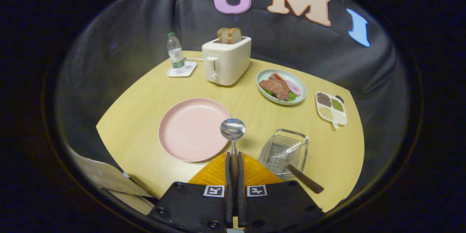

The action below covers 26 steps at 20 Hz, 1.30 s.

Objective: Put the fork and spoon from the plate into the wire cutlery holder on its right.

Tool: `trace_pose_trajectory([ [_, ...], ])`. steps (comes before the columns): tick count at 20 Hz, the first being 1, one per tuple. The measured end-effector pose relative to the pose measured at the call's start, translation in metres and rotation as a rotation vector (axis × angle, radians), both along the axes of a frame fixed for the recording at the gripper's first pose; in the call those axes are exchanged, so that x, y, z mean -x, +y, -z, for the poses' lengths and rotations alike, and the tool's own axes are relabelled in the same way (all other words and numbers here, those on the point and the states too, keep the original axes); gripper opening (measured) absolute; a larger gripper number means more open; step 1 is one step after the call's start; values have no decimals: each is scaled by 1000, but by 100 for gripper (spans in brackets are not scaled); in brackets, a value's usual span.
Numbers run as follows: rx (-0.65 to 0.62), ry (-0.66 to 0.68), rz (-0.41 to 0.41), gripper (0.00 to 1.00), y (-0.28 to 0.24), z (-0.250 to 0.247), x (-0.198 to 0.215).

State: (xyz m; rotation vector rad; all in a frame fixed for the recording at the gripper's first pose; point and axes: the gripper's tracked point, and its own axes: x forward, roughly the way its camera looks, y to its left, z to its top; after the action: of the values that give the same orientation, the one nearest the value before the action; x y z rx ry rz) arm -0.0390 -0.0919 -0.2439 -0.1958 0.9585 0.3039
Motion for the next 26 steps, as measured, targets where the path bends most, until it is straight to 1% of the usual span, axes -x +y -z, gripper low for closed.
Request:
trace_pose_trajectory([
  [7,23,-7,44,8,-57,-13,-1],
  [10,40,18,49,8,-74,-6,1],
  [13,45,46,73,9,-83,0,2],
  [14,39,35,81,9,-84,-1,-2],
  [16,16,18,95,16,-82,-5,-9],
  [18,12,-2,105,17,-81,-10,-15],
  [22,-13,-52,132,48,-72,-21,-21],
  [26,-76,-168,154,79,-46,-49,-26],
])
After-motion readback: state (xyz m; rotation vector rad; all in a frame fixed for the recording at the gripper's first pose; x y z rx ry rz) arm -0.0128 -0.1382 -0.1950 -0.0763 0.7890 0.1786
